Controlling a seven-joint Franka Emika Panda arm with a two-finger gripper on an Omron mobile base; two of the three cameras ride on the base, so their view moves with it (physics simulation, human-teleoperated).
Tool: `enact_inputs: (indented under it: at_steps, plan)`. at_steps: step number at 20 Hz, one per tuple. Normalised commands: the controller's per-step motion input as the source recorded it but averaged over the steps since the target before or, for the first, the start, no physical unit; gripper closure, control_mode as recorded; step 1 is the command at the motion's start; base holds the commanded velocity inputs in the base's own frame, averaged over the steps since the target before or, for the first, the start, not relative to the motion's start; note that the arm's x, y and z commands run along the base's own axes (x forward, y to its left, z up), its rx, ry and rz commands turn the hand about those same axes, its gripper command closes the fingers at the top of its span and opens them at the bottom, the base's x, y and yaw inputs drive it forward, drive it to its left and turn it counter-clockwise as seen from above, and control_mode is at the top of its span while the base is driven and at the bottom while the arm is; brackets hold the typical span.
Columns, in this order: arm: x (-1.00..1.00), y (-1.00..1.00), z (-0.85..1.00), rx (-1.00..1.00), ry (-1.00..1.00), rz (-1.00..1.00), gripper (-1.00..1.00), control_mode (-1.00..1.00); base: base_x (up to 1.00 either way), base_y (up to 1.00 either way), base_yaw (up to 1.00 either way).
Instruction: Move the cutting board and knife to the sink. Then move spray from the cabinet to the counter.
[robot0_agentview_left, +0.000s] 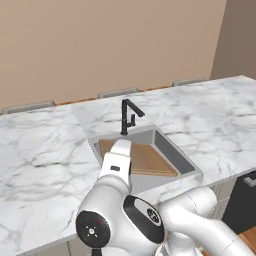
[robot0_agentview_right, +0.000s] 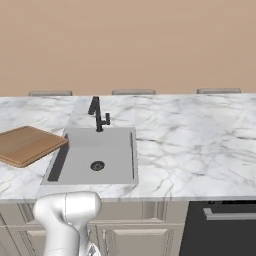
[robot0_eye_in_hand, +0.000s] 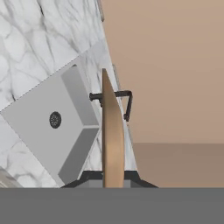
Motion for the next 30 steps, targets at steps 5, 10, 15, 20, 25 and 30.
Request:
enact_inputs:
  at_steps: [5,10,15,20,25,30]
  plan:
    - [0.00,0.00,0.00,0.00,0.00,0.00,1.00,1.00,0.04,0.00,0.00]
    - [0.23,0.10,0.00,0.00,-0.02,-0.16,1.00,-1.00,0.03,0.01,-0.02]
    - [0.41,0.13,0.00,0.00,-0.03,-0.29,1.00,-1.00,0.00,0.00,0.00]
    - [0.52,0.20,-0.02,0.00,0.00,-0.30,1.00,-1.00,0.00,0.00,0.00]
    - [0.59,0.08,-0.06,0.03,0.00,-0.25,1.00,-1.00,0.00,0.00,0.00]
    - [0.57,0.03,-0.16,0.07,0.01,-0.27,1.00,-1.00,0.00,0.00,0.00]
